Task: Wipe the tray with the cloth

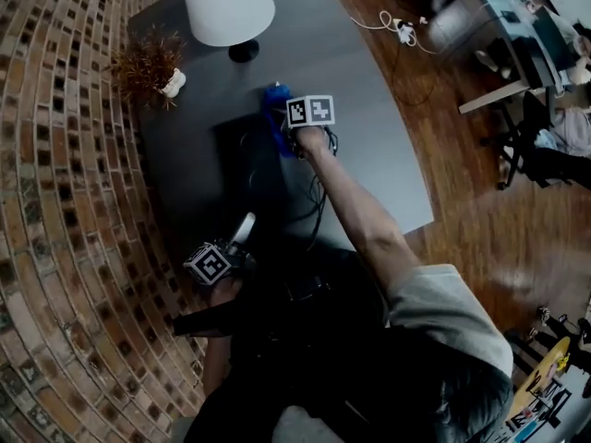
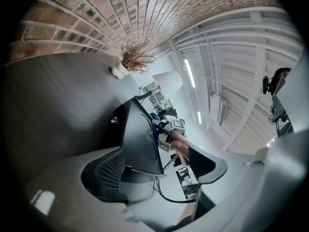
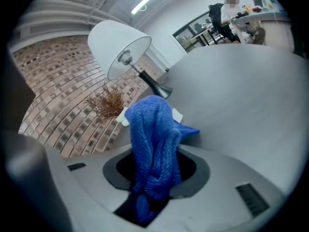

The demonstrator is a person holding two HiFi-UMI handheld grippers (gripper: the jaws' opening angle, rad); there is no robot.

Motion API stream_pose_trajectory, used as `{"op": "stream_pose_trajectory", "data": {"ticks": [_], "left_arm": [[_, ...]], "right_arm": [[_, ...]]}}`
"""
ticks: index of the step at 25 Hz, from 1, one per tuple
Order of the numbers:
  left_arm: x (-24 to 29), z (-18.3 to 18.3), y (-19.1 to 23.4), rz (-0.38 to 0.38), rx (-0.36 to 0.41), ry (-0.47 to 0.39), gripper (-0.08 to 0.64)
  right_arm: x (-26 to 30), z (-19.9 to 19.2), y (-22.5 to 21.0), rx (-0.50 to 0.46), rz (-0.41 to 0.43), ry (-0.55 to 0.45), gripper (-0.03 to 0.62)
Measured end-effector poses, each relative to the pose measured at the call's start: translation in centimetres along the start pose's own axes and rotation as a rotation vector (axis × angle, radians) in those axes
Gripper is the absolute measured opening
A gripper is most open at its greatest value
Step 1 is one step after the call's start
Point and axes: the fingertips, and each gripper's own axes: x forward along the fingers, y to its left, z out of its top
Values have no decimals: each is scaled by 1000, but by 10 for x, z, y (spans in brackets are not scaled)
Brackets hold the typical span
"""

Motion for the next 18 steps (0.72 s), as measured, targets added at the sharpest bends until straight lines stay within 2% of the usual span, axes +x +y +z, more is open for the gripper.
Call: {"op": "stream_pose_trajectory", "data": {"ticks": [3, 5, 9, 11, 13, 15, 16, 18], "left_arm": [[1, 4, 1, 0, 16, -6, 399], [2, 4, 1, -5, 23, -9, 399], [2, 3, 3, 1, 34, -17, 399], [2, 4, 0, -3, 30, -29, 399], [0, 3, -7, -21, 25, -27, 399], [-12, 1, -16, -36, 22, -20, 399], [-21, -1, -17, -32, 17, -12, 399], [-36, -8, -9, -8, -33, 11, 399]], "right_arm": [[-20, -36, 9, 73, 70, 72, 133], [-44, -79, 20, 131, 122, 127, 133], [-101, -172, 44, 178, 157, 202, 133], [-125, -212, 55, 181, 181, 263, 133], [-146, -242, 67, 144, 226, 367, 132], [-160, -240, 74, 57, 246, 420, 132], [-162, -221, 73, -11, 232, 399, 132], [-155, -149, 67, -194, 163, 277, 132]]}}
